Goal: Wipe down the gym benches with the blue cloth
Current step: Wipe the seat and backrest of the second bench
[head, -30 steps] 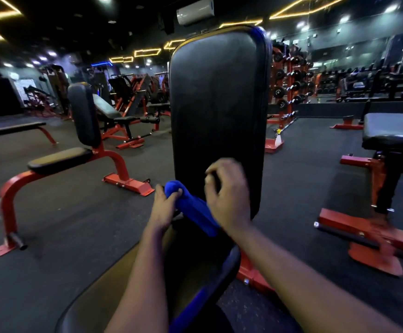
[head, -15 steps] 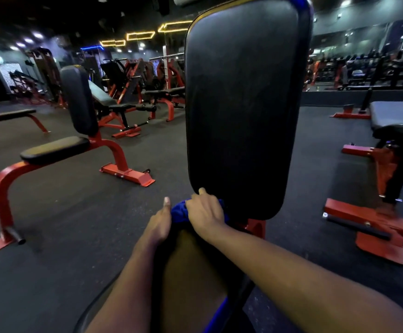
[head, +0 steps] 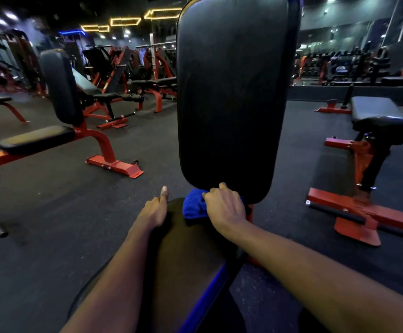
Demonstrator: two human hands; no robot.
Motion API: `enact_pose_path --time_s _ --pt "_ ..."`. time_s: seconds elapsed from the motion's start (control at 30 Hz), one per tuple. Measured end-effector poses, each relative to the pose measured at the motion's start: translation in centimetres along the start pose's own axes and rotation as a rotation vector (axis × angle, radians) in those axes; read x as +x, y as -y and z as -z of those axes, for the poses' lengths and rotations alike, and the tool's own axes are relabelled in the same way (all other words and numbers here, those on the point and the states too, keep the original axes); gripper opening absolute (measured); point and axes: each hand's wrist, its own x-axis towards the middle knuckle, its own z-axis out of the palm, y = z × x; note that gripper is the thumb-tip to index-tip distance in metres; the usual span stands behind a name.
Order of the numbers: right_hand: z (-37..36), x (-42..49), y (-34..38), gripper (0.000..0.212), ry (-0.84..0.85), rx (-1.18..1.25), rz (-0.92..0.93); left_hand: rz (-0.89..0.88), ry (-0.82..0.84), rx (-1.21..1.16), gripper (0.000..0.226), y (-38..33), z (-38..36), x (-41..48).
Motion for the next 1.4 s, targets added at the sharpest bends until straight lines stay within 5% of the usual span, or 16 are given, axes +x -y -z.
enact_pose_path --time_s 0.23,0.37,0.53,0.67,0.77,0.9,1.0,1.07,1.1,1.2,1.3,1.4 --pt "0.1 -3.0 -2.6 0.035 -0.043 0.085 -0.089 -0.025 -0.003 0.079 0.082 -0.1 0.2 -1.2" --pt "1.8 -6.0 -4.6 0.037 -0.105 0.246 -0.362 -0.059 0.0 0.149 0.083 -0.4 0.1 -1.1" --pt "3.1 -8.9 -6.9 0.01 -0.602 0.559 -0.799 -0.074 0.014 0.229 0.081 -0.3 0.1 -0.7" --pt "2.7 -6.6 -6.9 0.041 -0.98 0.819 -0.942 -0.088 0.023 0.259 0.078 0.1 0.1 -0.3" --pt "-0.2 -4.4 -5.0 0.062 -0.8 1.029 -0.905 -0.099 0.021 0.27 0.076 0.2 0.0 -0.1" --pt "-2.5 -4.6 -4.8 0.047 -0.395 1.197 -1.182 -0.096 0.04 0.159 0.074 -0.7 0.5 -0.2" --pt "0.7 -2.9 -6.9 0.055 -0.636 1.177 -1.247 -0.368 -0.102 -0.085 0.063 -3.7 1.0 -0.1" --pt "2.6 -0.7 -7.2 0.086 -0.82 1.123 -1.101 -0.566 -0.212 -0.235 0.06 -7.2 2.0 0.2" --pt "3.1 -0.2 -6.3 0.097 -0.814 1.09 -1.0 -0.622 -0.242 -0.282 0.06 -9.2 2.7 0.2" --pt "0.3 -1.2 -3.1 0.08 -0.718 0.979 -0.765 -0.582 -0.26 -0.347 0.064 -14.1 4.2 0.9" --pt "-0.6 -3.4 -1.8 0.095 -0.619 1.035 -0.863 -0.453 -0.255 -0.294 0.069 -15.4 4.2 0.9" --pt "4.3 0.2 -3.2 0.071 -0.488 0.916 -0.873 -0.477 -0.243 -0.308 0.07 -14.7 4.5 0.9"
